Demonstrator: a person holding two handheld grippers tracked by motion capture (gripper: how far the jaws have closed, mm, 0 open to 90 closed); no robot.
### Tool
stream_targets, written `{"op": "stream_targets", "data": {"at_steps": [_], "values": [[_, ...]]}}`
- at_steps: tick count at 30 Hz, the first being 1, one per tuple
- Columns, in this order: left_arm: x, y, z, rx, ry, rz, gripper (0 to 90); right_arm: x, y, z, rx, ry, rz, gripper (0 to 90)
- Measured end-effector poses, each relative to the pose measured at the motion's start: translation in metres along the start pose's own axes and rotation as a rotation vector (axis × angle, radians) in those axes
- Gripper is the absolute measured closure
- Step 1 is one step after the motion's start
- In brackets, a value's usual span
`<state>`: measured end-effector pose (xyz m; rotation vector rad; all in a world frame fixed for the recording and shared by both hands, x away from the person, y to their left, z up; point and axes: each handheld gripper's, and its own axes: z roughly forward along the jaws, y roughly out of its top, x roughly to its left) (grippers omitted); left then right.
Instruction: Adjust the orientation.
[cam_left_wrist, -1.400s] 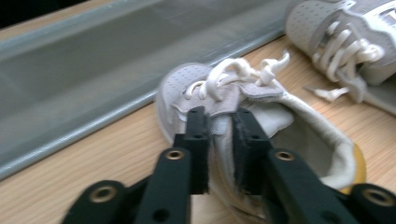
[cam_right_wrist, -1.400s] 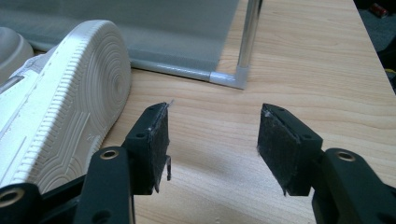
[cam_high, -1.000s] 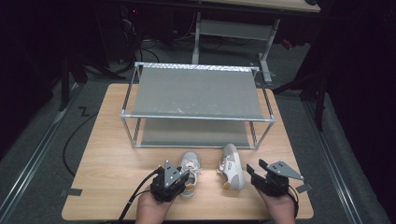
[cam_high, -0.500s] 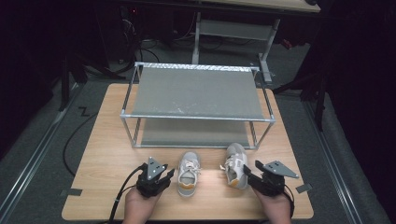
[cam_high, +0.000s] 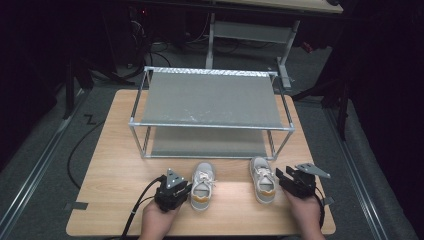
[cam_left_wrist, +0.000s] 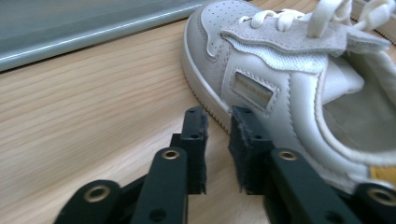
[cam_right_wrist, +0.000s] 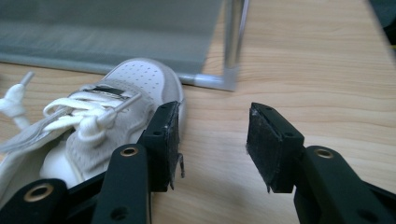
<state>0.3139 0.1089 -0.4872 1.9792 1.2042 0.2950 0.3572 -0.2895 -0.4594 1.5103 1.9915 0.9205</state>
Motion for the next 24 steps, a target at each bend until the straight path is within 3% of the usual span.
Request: {"op": "stream_targets", "data": {"at_steps": [1,2,5,8,12,13,14,16,18,20,21,23,24], "values": [[-0.001,0.001,0.002,0.000,-0.009,-0.002,75.5,0.000,0.000,0.000,0.000,0.000,0.000,53.8],[-0.007,0.005,0.010,0.012,-0.022,-0.008,75.8,0.000,0.002,0.011,0.028,0.026,0.007,55.8],[-0.015,0.008,0.018,0.007,-0.048,-0.017,76.3,0.003,-0.001,0.011,0.016,0.026,-0.001,60.0],[-0.033,0.017,0.033,-0.003,-0.078,0.014,76.1,0.008,-0.003,0.008,0.025,0.054,-0.030,60.4],[-0.055,0.025,0.048,0.002,-0.127,0.038,74.2,0.029,-0.003,0.008,0.028,0.086,-0.052,60.6],[-0.055,0.025,0.048,0.002,-0.127,0.038,74.2,0.029,-0.003,0.008,0.028,0.086,-0.052,60.6],[-0.059,0.026,0.049,0.004,-0.121,0.050,75.1,0.042,-0.004,0.009,0.026,0.092,-0.082,66.8],[-0.058,0.026,0.048,0.009,-0.120,0.053,74.3,0.050,-0.003,0.007,0.025,0.054,-0.114,70.0],[-0.056,0.026,0.048,0.007,-0.116,0.054,72.0,0.050,-0.003,0.007,0.027,0.051,-0.110,68.5],[-0.050,0.028,0.046,-0.011,-0.098,0.025,70.7,0.044,-0.004,0.005,0.032,0.060,-0.084,59.1],[-0.043,0.031,0.046,-0.023,-0.085,0.002,70.8,0.036,-0.006,-0.001,0.026,0.078,-0.053,58.9],[-0.032,0.040,0.053,-0.023,-0.055,-0.039,71.2,0.034,-0.009,-0.003,0.029,0.070,-0.065,59.6],[-0.032,0.040,0.053,-0.023,-0.055,-0.039,71.9,0.034,-0.009,-0.003,0.029,0.070,-0.065,59.6]]}}
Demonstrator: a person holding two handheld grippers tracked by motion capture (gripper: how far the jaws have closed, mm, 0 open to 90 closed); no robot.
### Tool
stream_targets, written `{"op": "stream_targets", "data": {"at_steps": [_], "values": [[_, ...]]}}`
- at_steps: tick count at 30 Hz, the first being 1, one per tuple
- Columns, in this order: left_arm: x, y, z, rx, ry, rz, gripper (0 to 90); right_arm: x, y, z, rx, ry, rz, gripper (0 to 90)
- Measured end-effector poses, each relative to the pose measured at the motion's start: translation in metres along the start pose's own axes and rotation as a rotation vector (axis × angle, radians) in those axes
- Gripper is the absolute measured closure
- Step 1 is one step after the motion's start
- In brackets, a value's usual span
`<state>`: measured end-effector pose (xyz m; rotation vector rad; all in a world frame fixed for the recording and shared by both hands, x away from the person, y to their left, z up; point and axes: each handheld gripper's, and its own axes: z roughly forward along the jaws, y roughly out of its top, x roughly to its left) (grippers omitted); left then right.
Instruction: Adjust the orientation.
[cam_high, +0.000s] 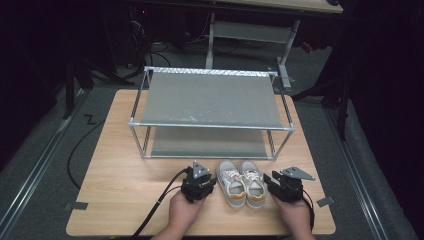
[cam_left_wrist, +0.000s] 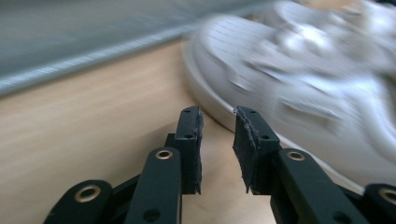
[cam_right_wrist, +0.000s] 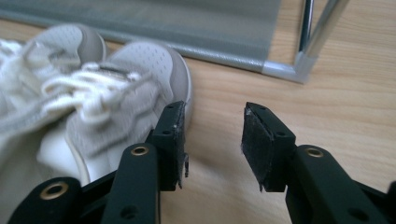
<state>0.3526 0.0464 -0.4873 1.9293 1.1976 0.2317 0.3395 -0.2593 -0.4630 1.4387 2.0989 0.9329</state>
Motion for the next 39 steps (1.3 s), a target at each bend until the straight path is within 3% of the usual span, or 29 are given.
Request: {"op": "stream_targets", "data": {"at_steps": [2,4,5,6,8,14,15,17,19,22,24,26,27,29,30,34,36,39], "values": [[0.003,0.006,0.008,0.009,0.006,0.002,72.2,0.000,-0.003,0.001,0.018,0.007,0.005,61.3],[0.002,0.008,0.014,0.017,-0.025,-0.005,73.1,0.003,-0.004,0.003,0.023,0.028,-0.001,66.8],[-0.004,0.009,0.015,0.007,-0.006,0.016,82.6,0.008,-0.005,0.002,0.022,0.047,0.006,70.8],[-0.004,0.009,0.015,0.007,-0.006,0.016,84.9,0.010,-0.006,0.001,0.026,0.056,0.001,72.4],[-0.004,0.013,0.019,0.009,0.005,0.046,85.4,0.015,-0.009,-0.005,0.035,0.069,-0.014,73.0],[-0.004,0.018,0.025,0.007,0.027,0.078,86.3,0.024,-0.015,-0.014,0.041,0.079,-0.071,69.1],[-0.003,0.017,0.024,0.003,0.038,0.089,83.5,0.023,-0.015,-0.014,0.039,0.066,-0.071,65.2],[0.000,0.013,0.017,0.019,-0.002,0.054,76.7,0.020,-0.015,-0.015,0.039,0.055,-0.058,61.6],[0.000,0.006,0.006,0.030,-0.012,0.067,73.7,0.020,-0.014,-0.028,0.000,0.052,-0.041,56.6],[-0.006,-0.010,-0.021,0.042,-0.037,0.119,66.0,0.026,-0.019,-0.048,-0.044,0.084,-0.048,47.2],[-0.012,-0.021,-0.038,0.026,-0.062,0.139,60.3,0.031,-0.025,-0.056,-0.052,0.103,-0.039,42.3],[-0.017,-0.029,-0.047,-0.029,-0.066,0.156,54.4,0.039,-0.028,-0.064,-0.069,0.114,-0.043,36.4],[-0.018,-0.031,-0.050,-0.062,-0.072,0.161,47.9,0.046,-0.034,-0.070,-0.075,0.120,-0.036,32.6],[-0.019,-0.031,-0.049,-0.095,-0.078,0.152,47.1,0.049,-0.035,-0.072,-0.073,0.123,-0.037,31.1],[-0.019,-0.028,-0.046,-0.113,-0.092,0.131,44.1,0.056,-0.039,-0.074,-0.070,0.120,-0.049,28.9],[-0.017,-0.025,-0.043,-0.127,-0.108,0.109,43.6,0.064,-0.042,-0.070,-0.052,0.128,-0.065,27.6],[-0.017,-0.025,-0.042,-0.126,-0.114,0.114,43.5,0.073,-0.047,-0.058,0.003,0.128,-0.115,28.8],[-0.017,-0.025,-0.041,-0.115,-0.123,0.110,43.7,0.076,-0.048,-0.051,0.031,0.117,-0.138,29.5]]}}
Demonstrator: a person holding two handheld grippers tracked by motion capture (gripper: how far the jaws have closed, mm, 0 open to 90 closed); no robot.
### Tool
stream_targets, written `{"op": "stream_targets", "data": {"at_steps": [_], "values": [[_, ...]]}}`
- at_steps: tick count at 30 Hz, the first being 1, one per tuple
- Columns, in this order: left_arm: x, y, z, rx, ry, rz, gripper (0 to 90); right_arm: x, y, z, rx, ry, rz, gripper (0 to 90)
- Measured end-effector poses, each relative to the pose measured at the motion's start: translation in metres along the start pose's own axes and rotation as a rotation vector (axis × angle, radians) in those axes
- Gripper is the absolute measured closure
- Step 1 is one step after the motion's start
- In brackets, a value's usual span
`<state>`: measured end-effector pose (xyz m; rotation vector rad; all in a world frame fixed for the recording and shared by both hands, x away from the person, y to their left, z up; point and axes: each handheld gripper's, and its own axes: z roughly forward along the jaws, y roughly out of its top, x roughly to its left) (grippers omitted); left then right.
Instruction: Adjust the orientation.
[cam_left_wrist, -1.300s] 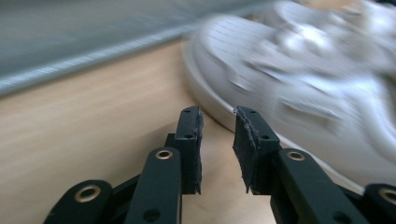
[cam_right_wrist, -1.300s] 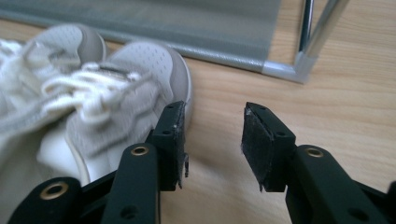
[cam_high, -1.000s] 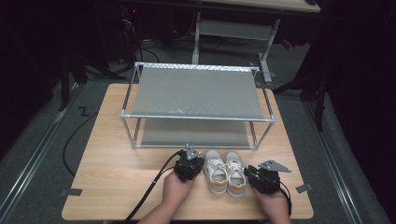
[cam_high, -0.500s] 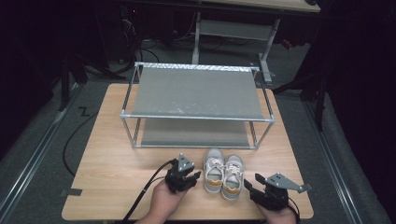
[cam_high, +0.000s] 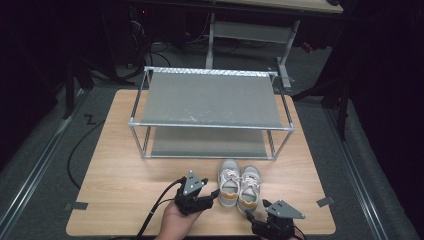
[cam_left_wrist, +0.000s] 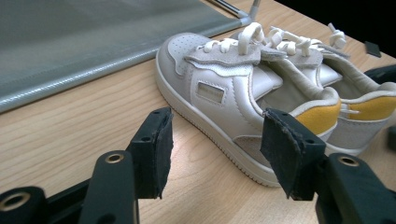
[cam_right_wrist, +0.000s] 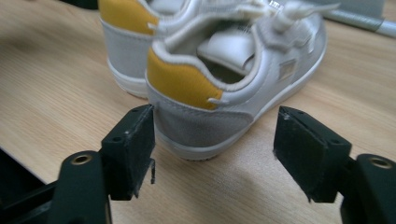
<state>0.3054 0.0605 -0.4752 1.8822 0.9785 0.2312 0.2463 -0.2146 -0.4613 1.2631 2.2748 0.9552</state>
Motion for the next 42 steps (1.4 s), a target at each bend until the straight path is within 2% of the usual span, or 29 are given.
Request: {"op": "stream_targets", "data": {"at_steps": [2,3,6,8,9,12,13,17,18,20,24,26,28,31,34,35,36,38,41,42], "values": [[-0.001,-0.001,0.000,0.007,0.005,0.005,44.9,-0.001,0.002,0.002,-0.005,0.006,-0.007,30.7],[-0.001,-0.002,-0.001,0.011,0.008,0.005,45.0,-0.002,0.004,0.000,-0.024,-0.013,-0.020,32.5],[-0.001,-0.004,-0.001,0.014,0.008,-0.004,45.0,-0.003,0.007,-0.001,-0.036,-0.015,-0.018,32.6],[0.000,-0.005,-0.001,0.020,0.009,-0.007,44.9,-0.004,0.007,0.001,-0.033,-0.007,-0.030,32.1],[0.000,-0.005,0.000,0.029,0.004,-0.011,44.9,-0.004,0.008,0.002,-0.028,-0.016,-0.051,32.3],[0.000,-0.006,0.003,0.047,-0.001,-0.009,45.9,-0.007,0.009,0.004,-0.022,-0.034,-0.046,33.2],[-0.001,-0.007,0.004,0.057,-0.002,-0.008,47.5,-0.011,0.008,0.005,-0.014,-0.044,-0.030,33.8],[-0.002,-0.007,0.010,0.072,-0.011,-0.019,53.7,-0.015,0.008,0.006,-0.015,-0.029,-0.028,33.5],[-0.002,-0.004,0.014,0.094,-0.043,-0.034,54.1,-0.013,0.008,0.006,-0.014,-0.032,-0.036,34.1],[-0.004,-0.003,0.015,0.091,-0.041,-0.031,54.6,-0.013,0.008,0.006,-0.013,-0.034,-0.035,34.3],[-0.005,-0.004,0.018,0.090,-0.063,-0.037,54.7,-0.017,0.007,0.005,-0.015,-0.044,-0.026,33.8],[-0.007,-0.003,0.020,0.089,-0.071,-0.036,54.3,-0.021,0.006,0.004,-0.015,-0.060,-0.002,34.3],[-0.008,-0.003,0.021,0.087,-0.065,-0.028,54.0,-0.022,0.006,0.004,-0.014,-0.060,-0.004,34.4],[-0.010,-0.003,0.017,0.087,-0.040,-0.009,50.5,-0.021,0.006,-0.004,-0.039,-0.034,-0.006,35.8],[-0.007,0.004,0.002,0.037,-0.022,-0.007,49.6,-0.023,0.006,-0.012,-0.067,-0.034,-0.016,35.9],[-0.005,0.008,-0.005,0.015,-0.014,-0.006,46.9,-0.032,0.006,-0.019,-0.085,-0.056,0.005,35.6],[-0.004,0.011,-0.012,0.000,-0.008,0.000,46.9,-0.032,0.006,-0.019,-0.085,-0.056,0.005,35.6],[0.003,0.022,-0.033,-0.034,0.036,0.063,44.7,-0.045,0.004,-0.021,-0.087,-0.096,0.040,35.5],[0.013,0.033,-0.060,-0.067,0.111,0.130,39.6,-0.065,0.001,-0.016,-0.070,-0.168,0.077,37.3],[0.021,0.032,-0.078,-0.044,0.179,0.197,36.1,-0.076,0.000,-0.010,-0.048,-0.201,0.116,38.2]]}}
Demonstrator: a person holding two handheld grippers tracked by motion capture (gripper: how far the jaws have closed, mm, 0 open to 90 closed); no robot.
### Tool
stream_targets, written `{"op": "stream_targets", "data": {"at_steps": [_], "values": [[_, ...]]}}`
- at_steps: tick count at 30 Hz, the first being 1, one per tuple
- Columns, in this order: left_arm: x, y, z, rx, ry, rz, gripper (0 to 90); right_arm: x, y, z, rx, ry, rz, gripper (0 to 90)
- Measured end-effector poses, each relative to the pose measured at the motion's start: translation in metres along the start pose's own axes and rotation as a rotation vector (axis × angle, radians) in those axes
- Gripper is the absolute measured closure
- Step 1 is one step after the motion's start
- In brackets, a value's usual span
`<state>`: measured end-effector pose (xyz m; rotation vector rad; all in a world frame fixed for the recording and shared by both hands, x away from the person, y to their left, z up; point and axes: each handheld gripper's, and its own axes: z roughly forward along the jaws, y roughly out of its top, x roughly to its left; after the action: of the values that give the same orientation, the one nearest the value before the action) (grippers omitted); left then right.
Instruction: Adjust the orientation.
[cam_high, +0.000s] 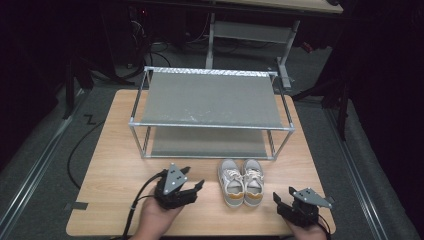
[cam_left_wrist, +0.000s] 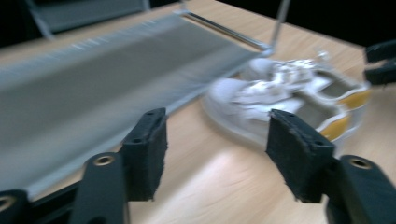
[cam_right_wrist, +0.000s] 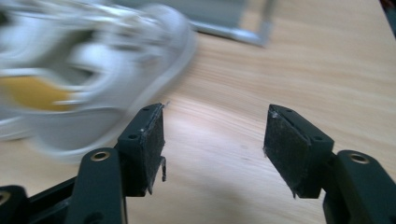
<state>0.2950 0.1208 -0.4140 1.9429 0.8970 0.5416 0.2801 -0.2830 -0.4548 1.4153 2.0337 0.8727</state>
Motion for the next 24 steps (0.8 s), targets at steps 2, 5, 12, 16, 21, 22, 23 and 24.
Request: {"op": "stream_targets", "data": {"at_steps": [2,5,12,16,21,22,23,24], "values": [[0.008,-0.005,-0.006,0.040,0.024,0.025,34.9,-0.005,0.000,0.005,0.020,-0.009,0.022,38.2],[0.022,-0.025,-0.014,0.097,0.044,-0.002,35.7,-0.009,0.006,0.021,0.110,-0.064,0.057,40.5],[0.046,-0.045,-0.024,0.082,-0.030,-0.125,37.1,0.002,0.033,0.042,0.342,-0.102,0.027,37.9],[0.040,-0.043,-0.021,0.090,-0.052,-0.050,36.5,0.005,0.059,0.046,0.512,-0.110,0.028,40.7],[0.037,-0.042,-0.015,0.102,-0.089,-0.042,36.5,0.002,0.082,0.058,0.760,-0.122,0.068,41.2],[0.037,-0.042,-0.014,0.102,-0.090,-0.041,36.5,0.001,0.085,0.061,0.803,-0.117,0.066,40.7],[0.037,-0.042,-0.014,0.101,-0.090,-0.039,36.5,0.001,0.089,0.066,0.884,-0.136,0.068,40.6],[0.037,-0.042,-0.014,0.101,-0.090,-0.039,36.5,0.001,0.089,0.066,0.884,-0.136,0.068,40.6]]}}
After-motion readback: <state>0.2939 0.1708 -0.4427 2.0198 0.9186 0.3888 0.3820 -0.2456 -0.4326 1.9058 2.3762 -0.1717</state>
